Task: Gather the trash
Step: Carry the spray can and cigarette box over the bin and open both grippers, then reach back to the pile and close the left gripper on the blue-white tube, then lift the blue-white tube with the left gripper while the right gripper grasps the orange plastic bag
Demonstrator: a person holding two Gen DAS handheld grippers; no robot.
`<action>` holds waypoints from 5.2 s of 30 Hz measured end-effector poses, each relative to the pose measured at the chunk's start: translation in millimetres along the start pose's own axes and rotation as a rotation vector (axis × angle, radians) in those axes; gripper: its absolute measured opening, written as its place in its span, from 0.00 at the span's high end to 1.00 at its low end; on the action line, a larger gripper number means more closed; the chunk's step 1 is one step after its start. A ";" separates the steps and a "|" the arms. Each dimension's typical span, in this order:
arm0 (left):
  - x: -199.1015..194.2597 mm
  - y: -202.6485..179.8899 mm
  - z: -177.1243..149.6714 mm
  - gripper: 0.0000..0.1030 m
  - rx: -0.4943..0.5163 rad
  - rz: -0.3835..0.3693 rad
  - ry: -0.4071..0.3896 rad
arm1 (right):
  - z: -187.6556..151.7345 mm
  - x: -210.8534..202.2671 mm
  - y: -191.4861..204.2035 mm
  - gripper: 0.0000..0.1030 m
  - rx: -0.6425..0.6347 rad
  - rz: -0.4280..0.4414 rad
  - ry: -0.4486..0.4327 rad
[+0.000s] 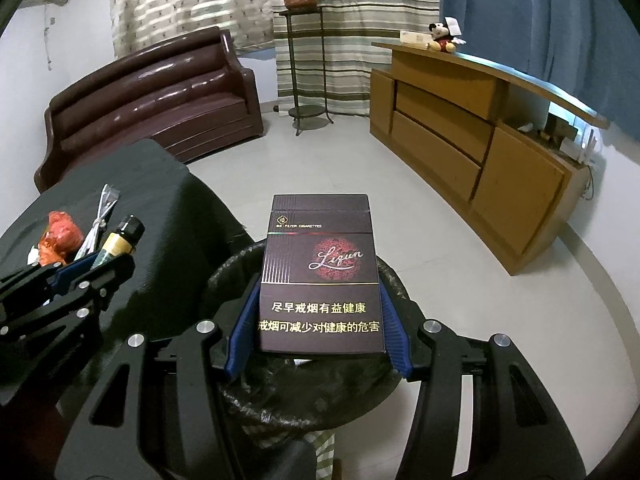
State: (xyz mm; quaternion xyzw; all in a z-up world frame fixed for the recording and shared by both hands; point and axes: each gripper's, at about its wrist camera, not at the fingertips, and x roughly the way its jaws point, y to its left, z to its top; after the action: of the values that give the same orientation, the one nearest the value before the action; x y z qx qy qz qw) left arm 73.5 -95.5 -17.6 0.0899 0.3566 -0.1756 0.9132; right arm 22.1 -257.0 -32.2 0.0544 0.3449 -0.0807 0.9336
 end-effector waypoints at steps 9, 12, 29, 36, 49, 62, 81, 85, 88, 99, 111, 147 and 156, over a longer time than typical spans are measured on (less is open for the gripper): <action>18.3 -5.8 7.2 0.76 0.018 0.008 0.023 | 5.9 15.0 -14.5 0.48 0.034 -0.006 0.009; 22.6 -8.4 6.4 0.76 0.023 0.008 0.034 | 6.8 19.8 -19.0 0.48 0.043 -0.004 0.016; 24.1 -12.5 8.4 0.56 0.047 0.019 0.035 | 9.1 24.4 -30.0 0.36 0.072 0.011 0.023; 21.0 -8.1 8.6 0.53 0.028 0.022 0.026 | 9.3 24.1 -31.6 0.36 0.074 0.002 0.016; 1.7 25.5 1.8 0.47 -0.036 0.062 0.027 | 4.7 21.0 -12.1 0.36 0.041 0.024 0.028; -30.6 100.6 -20.6 0.46 -0.157 0.203 0.026 | 4.4 13.9 60.3 0.36 -0.056 0.115 0.032; -39.0 168.5 -46.6 0.46 -0.281 0.272 0.060 | -0.8 7.3 145.2 0.36 -0.149 0.228 0.046; -35.4 169.7 -45.7 0.55 -0.277 0.250 0.065 | 0.2 8.3 149.4 0.36 -0.152 0.233 0.051; -33.7 172.1 -46.2 0.64 -0.273 0.234 0.068 | -0.7 9.8 153.1 0.36 -0.155 0.236 0.055; -35.2 178.2 -51.1 0.95 -0.276 0.184 0.071 | 0.7 10.5 151.3 0.36 -0.159 0.243 0.064; -63.0 189.1 -55.0 0.95 -0.302 0.196 0.026 | 1.0 4.5 160.9 0.36 -0.176 0.248 0.050; -94.0 282.1 -99.4 0.95 -0.476 0.342 0.027 | -3.0 14.2 268.1 0.62 -0.360 0.318 0.100; -93.1 271.1 -96.0 0.95 -0.469 0.330 0.020 | -6.9 0.6 263.2 0.63 -0.351 0.332 0.077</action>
State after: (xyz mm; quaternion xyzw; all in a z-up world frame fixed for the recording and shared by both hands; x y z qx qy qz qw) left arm 54.6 206.1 -13.5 -0.0654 0.3770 0.0637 0.9217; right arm 67.7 2.3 -25.8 -0.0497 0.3754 0.1369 0.9153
